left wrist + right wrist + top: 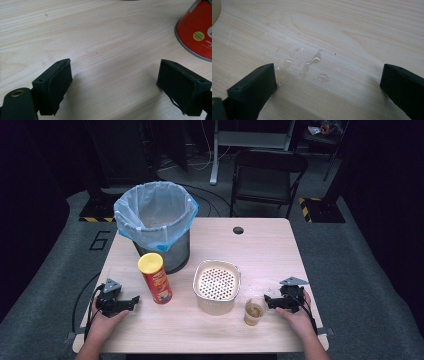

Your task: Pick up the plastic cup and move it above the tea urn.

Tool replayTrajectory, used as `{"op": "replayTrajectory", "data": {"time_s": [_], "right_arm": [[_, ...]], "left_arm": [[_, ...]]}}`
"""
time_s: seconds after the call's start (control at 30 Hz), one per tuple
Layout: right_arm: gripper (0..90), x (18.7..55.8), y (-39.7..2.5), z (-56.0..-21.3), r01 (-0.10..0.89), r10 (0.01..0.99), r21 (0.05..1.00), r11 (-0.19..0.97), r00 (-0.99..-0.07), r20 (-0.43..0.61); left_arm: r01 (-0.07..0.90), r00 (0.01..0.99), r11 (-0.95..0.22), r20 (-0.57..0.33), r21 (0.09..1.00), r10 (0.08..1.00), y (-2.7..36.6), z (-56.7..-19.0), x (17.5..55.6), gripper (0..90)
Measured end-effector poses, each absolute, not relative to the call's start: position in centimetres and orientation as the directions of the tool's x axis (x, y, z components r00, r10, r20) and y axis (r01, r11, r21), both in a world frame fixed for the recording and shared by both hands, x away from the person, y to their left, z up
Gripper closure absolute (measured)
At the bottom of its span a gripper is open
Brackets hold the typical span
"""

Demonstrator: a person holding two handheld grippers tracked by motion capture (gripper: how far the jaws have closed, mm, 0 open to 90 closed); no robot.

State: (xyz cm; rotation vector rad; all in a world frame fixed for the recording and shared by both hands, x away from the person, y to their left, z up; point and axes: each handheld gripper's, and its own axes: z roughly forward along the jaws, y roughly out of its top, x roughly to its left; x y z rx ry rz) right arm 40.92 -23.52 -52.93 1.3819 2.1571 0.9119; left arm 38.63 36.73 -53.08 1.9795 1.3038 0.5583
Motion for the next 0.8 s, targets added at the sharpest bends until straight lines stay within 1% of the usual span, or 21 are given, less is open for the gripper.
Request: {"op": "replayTrajectory", "data": {"time_s": [0.3,0.5,0.6,0.7,0.8], "right_arm": [[0.6,40.77,-23.48,-52.93,0.636,0.912,0.718,0.283,-0.411,0.004],[3.6,40.48,-23.50,-52.89,0.633,0.915,0.724,0.274,-0.403,0.006],[7.1,40.27,-23.52,-52.84,0.632,0.915,0.728,0.266,-0.403,0.015],[14.1,40.10,-23.74,-52.77,0.621,0.914,0.738,0.264,-0.406,0.014],[14.6,40.08,-23.86,-52.76,0.617,0.912,0.740,0.268,-0.410,0.011]], "left_arm": [[0.618,0.393,-0.250,-0.019,0.745,0.919,36.72,-53.06,38.64,13.6],[0.617,0.389,-0.245,-0.019,0.748,0.921,36.68,-53.09,38.61,13.8],[0.620,0.391,-0.248,-0.019,0.745,0.920,36.70,-53.05,38.60,13.8],[0.619,0.391,-0.247,-0.019,0.745,0.920,36.70,-53.05,38.60,13.8],[0.620,0.391,-0.249,-0.018,0.745,0.920,36.70,-53.05,38.60,13.8]]}}
